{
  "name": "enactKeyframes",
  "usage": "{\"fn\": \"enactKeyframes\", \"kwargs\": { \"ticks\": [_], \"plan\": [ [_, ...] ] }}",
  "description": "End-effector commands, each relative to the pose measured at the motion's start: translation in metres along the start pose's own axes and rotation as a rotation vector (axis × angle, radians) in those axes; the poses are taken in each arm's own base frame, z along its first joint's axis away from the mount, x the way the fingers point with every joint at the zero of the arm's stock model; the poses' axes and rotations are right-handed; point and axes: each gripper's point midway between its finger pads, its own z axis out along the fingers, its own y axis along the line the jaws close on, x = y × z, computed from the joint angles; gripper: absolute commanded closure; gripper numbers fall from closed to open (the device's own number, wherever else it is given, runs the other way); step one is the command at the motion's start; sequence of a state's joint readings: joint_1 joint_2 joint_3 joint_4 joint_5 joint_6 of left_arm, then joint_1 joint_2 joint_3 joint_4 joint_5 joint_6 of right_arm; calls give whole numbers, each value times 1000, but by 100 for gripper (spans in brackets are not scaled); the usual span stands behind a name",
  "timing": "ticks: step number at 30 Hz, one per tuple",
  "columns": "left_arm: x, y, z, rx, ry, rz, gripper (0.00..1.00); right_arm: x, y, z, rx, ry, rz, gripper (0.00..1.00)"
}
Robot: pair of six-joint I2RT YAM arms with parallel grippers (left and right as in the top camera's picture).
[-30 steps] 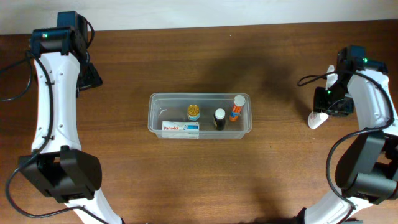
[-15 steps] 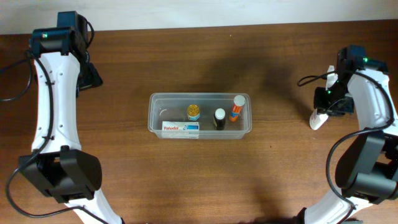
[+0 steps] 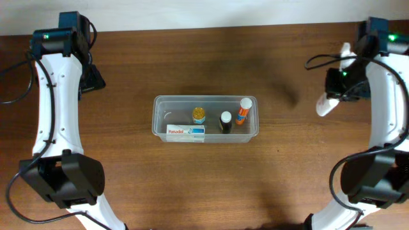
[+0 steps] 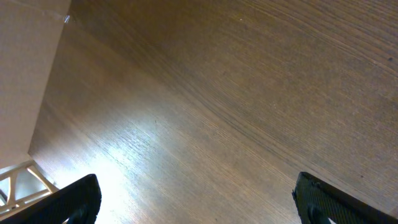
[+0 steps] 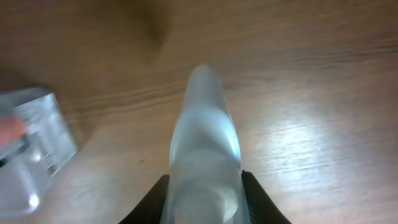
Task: Pack container
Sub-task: 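Carry the white spray bottle over the clear container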
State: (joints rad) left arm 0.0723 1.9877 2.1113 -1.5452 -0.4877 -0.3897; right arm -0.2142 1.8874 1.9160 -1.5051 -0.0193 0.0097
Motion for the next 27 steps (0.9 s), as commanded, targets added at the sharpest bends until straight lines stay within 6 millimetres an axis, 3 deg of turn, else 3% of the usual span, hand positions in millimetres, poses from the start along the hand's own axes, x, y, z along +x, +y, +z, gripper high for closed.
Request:
{"fn": "enactKeyframes", "kwargs": {
  "ticks": [1,8,14,19,27],
  "plan": [
    [-1,4,-3,-10,-12,-11,1,6,32,-32,-62,-64,-33,75],
    [-1,4,-3,-10,-12,-11,1,36,89,-57,-117,-74,-143,75],
    [-1,4,-3,-10,-12,-11,1,62,125,-77,-146,-98,-179,74],
    [-1,4,-3,-10,-12,-10,1,77,152,-79,-155,-88,-225,74],
    [-1,4,-3,-10,-12,-11,1,89,179,-77,-128,-103,-242,74]
  ]
}}
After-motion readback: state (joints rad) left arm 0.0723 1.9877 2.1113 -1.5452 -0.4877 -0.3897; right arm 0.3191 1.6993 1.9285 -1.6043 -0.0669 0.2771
